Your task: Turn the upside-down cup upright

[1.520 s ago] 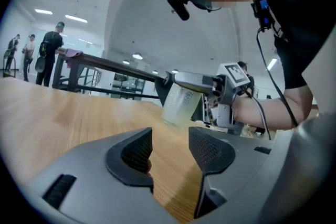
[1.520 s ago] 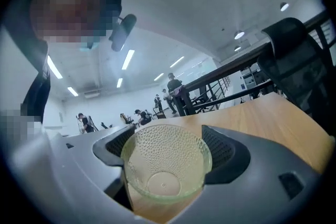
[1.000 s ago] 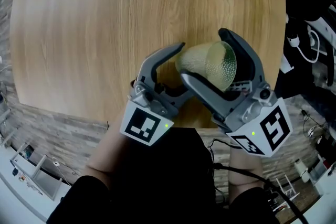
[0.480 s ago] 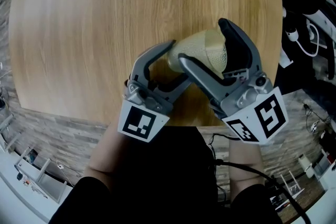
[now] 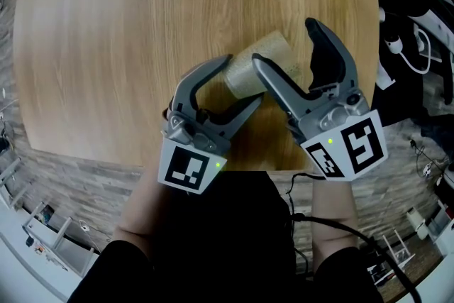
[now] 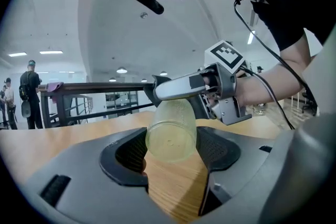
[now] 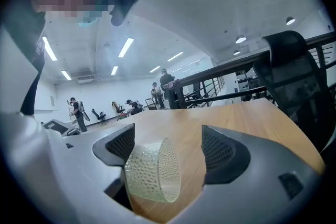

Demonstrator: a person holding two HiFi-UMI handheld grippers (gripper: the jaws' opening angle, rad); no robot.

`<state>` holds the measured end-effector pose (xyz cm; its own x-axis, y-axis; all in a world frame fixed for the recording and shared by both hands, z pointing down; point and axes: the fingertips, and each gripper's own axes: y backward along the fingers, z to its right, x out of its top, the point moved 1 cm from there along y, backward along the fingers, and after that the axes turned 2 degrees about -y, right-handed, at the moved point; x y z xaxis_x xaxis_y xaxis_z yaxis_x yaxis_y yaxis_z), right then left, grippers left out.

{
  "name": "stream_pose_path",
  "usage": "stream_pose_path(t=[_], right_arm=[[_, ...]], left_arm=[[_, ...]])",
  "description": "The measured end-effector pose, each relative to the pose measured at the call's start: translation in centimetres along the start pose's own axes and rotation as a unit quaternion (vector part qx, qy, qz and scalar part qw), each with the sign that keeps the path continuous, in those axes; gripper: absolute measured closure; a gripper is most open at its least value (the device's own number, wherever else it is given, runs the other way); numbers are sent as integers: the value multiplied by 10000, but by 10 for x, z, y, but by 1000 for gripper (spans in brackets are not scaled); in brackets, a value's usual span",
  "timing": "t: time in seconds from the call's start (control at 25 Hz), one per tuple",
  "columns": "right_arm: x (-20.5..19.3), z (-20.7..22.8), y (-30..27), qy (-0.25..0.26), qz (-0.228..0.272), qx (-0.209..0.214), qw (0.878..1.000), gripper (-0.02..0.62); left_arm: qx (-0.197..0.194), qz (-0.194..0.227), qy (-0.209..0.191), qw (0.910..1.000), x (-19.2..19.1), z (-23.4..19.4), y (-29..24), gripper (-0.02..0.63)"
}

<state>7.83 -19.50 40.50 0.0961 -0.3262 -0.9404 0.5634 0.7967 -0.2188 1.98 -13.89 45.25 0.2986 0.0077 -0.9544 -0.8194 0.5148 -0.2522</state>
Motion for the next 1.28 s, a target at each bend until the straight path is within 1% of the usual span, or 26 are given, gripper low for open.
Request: stream_pose_path(t=[0.08,0.16,0.24,0.28,0.32,0.36,0.4,0.56,0.68,0.96,1.08,1.2,1.28], right_arm=[[-3,3,-1,41,-28,-90,9999,185],[-5,4,-2,140,-68,-189,9997,205],[-8,6,-3,284,-104,-333,9990,241],[-9,8,-2,370,-94,-468,9982,271],[-8,11,1,466,-55,-667,9967,326],[-8,15,3,566,-11,-882,9945,481],[-8,18,5,636,2,-1020,9928,549],[-22,20,3,573,-236,-1011,9929,567],[-35,19,0,482,-437,-971,9931,574],[-66,14,-8,239,-1087,-818,9904,578],[-76,16,-10,83,-1270,-858,9881,578],[-84,18,-11,-9,-1448,-951,9849,580],[-86,20,-11,-44,-1475,-1001,9840,580]], left_arm=[[-18,-46,-22,10000,-1,0,1,307],[-39,-69,-25,10000,-1,0,0,307],[-57,-59,-23,10000,0,1,0,308],[-57,-43,-13,10000,2,1,0,308],[-46,-23,7,10000,3,1,0,310],[-25,-5,35,10000,4,1,1,310],[3,2,59,10000,4,-1,1,310],[26,-38,183,9998,4,-4,3,311],[13,17,255,9997,8,-4,2,314],[-97,-91,395,9991,4,-1,-6,321],[-140,-164,501,9985,1,0,-10,324],[-158,-194,449,9987,1,0,-13,325],[-170,-161,406,9989,2,0,-14,325]])
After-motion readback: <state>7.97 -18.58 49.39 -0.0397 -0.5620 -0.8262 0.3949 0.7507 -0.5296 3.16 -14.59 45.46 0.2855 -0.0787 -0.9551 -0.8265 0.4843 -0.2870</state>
